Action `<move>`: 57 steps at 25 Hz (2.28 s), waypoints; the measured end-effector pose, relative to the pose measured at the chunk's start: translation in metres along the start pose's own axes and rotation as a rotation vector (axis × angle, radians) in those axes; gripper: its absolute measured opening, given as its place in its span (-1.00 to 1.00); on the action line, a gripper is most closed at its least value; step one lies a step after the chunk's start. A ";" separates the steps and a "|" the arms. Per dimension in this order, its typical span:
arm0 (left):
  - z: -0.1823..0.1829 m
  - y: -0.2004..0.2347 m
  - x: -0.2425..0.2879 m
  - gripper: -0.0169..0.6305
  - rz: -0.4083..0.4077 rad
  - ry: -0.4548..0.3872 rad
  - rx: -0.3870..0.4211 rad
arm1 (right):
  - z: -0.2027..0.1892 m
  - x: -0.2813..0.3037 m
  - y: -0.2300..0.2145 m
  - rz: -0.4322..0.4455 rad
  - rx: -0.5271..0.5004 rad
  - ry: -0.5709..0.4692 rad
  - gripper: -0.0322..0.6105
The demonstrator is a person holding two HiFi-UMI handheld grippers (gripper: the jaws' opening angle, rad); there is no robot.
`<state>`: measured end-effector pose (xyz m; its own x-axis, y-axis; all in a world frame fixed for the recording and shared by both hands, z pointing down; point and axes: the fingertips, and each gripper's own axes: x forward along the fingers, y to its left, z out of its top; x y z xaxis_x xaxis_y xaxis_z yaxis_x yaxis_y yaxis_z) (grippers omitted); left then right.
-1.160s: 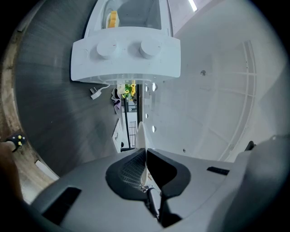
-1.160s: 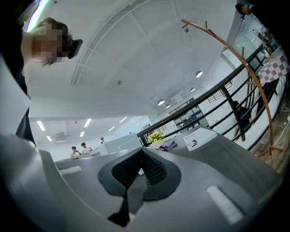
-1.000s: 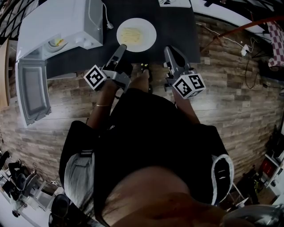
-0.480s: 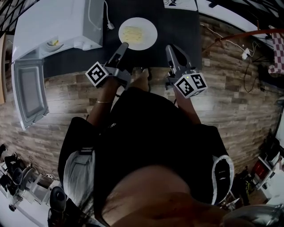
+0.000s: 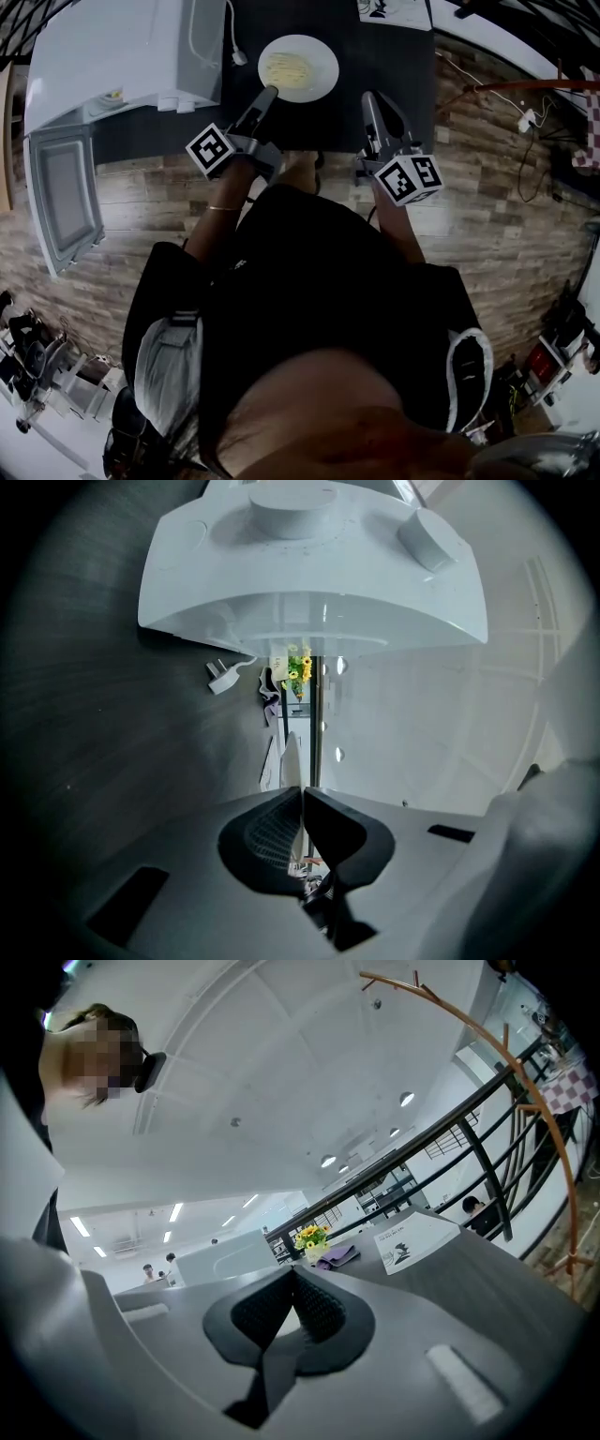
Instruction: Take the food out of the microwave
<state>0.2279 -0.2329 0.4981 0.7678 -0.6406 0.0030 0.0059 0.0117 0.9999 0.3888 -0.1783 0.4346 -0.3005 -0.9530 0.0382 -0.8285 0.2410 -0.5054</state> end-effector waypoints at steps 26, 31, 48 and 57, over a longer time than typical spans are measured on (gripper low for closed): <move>0.029 0.058 0.021 -0.91 0.174 -0.092 -0.019 | -0.010 0.024 -0.019 0.006 0.043 0.045 -0.90; 0.028 0.065 0.019 -0.91 0.203 -0.099 -0.009 | -0.011 0.019 -0.020 0.000 0.036 0.045 -0.90; 0.034 0.084 0.013 -0.91 0.339 -0.167 0.071 | -0.006 0.008 -0.029 -0.030 0.062 0.020 -0.90; 0.036 0.090 0.012 -0.91 0.410 -0.167 0.125 | -0.005 0.006 -0.031 -0.044 0.063 0.011 -0.90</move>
<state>0.2148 -0.2677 0.5883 0.5770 -0.7172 0.3909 -0.3627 0.2038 0.9093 0.4106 -0.1905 0.4544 -0.2698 -0.9603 0.0715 -0.8101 0.1862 -0.5559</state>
